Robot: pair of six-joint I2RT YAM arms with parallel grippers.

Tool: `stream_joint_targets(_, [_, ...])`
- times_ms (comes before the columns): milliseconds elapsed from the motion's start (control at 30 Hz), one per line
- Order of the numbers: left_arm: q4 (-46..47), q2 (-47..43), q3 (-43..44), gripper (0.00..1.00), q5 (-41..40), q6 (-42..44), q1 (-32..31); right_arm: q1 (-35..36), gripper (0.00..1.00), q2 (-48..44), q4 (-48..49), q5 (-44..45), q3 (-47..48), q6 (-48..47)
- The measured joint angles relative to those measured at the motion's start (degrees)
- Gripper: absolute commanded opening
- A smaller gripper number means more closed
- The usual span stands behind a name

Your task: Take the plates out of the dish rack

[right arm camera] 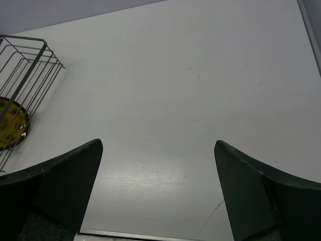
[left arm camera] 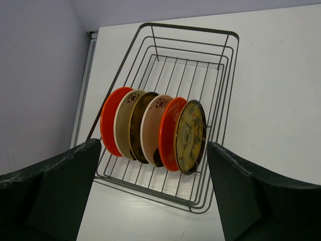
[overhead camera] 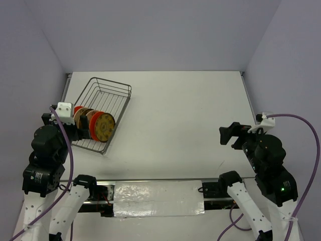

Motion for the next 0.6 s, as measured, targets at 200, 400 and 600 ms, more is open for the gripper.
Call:
stream_joint_targets(200, [-0.04, 0.09, 0.00, 0.99, 0.55, -1.22, 0.37, 0.00, 1.00, -0.24, -0.04, 0.22, 0.00, -0.57])
stream_joint_targets(400, [0.48, 0.33, -0.61, 0.99, 1.40, -1.22, 0.46, 0.00, 1.00, -0.66, 0.74, -3.45, -0.96, -1.09])
stream_joint_targets(600, [3.19, 6.08, -5.51, 0.86, 1.73, 0.66, 0.46, 0.00, 1.00, -0.92, 1.84, -8.00, -2.75, -0.61])
